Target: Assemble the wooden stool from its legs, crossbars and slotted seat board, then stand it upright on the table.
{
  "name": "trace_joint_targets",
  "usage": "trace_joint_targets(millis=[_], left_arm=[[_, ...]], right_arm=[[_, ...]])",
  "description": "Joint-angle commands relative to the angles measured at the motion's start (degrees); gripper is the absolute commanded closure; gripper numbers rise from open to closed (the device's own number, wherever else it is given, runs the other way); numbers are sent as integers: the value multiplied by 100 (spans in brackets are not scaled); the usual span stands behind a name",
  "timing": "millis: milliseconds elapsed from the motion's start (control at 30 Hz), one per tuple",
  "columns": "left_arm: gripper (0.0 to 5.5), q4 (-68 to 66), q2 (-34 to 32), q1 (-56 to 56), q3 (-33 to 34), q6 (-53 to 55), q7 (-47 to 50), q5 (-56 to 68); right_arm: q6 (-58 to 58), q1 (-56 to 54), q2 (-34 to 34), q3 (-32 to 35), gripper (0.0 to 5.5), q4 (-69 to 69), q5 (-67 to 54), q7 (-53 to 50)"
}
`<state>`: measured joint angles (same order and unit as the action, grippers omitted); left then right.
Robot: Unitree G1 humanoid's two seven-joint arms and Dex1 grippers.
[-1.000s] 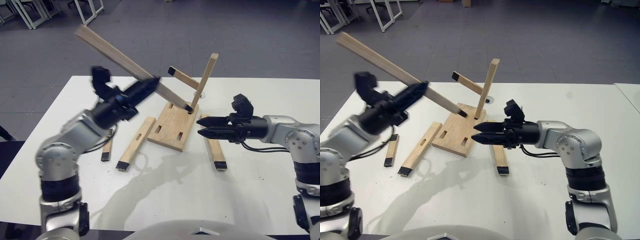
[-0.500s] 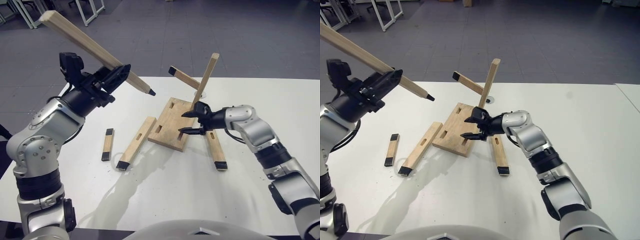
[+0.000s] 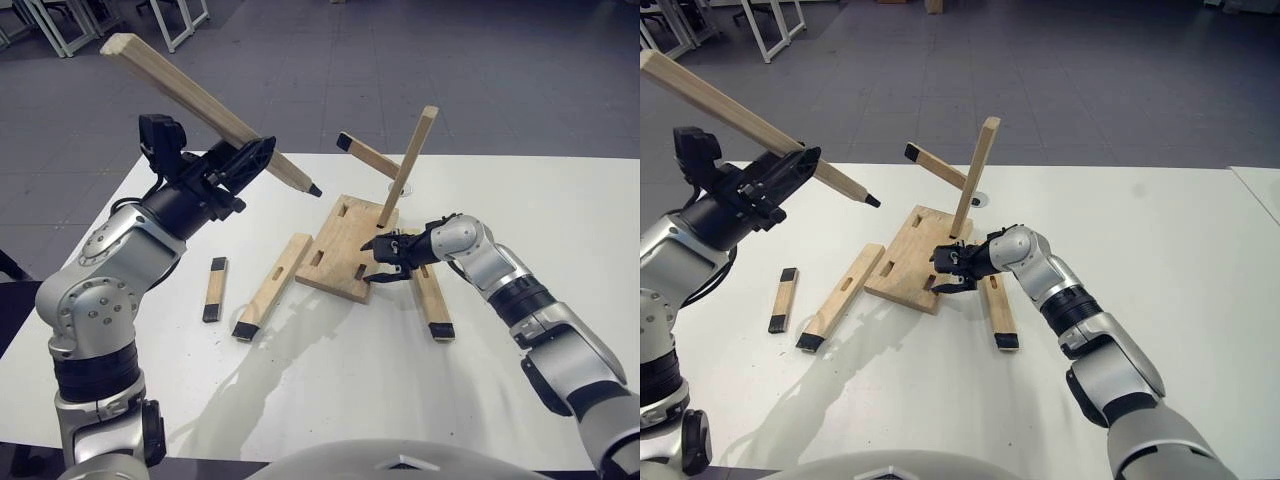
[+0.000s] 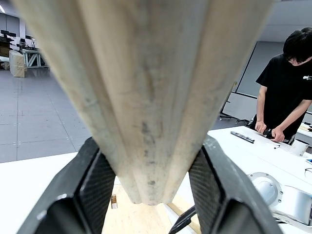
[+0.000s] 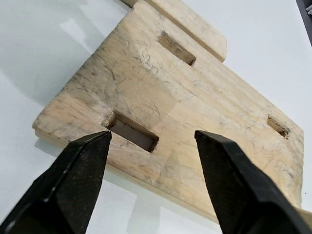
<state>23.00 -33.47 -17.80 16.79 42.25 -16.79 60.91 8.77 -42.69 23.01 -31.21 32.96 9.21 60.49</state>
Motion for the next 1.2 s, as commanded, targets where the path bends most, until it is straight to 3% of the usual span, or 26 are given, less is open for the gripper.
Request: trace_joint_targets(millis=[33,233,433,767,1200], left_arm=[[346,117,52,22,-52,28,7,-90],[346,148,77,54,-85,39,-8,-141],[346,161,112,99,-151,72,-35,-185],[346,226,182,156,-196,103,-32,-181],[346,196,320,206,-508,96,-312,-289]], right_arm=[[259,-89,16,-32,235,159,289,-37],[529,-39,131,81,235,247,328,74],[1841,121,659,-155,235,299,761,202],[2416,190,668,-30,235,-200,576,393],[3432,-484,427,-336,235,977,726,1060]])
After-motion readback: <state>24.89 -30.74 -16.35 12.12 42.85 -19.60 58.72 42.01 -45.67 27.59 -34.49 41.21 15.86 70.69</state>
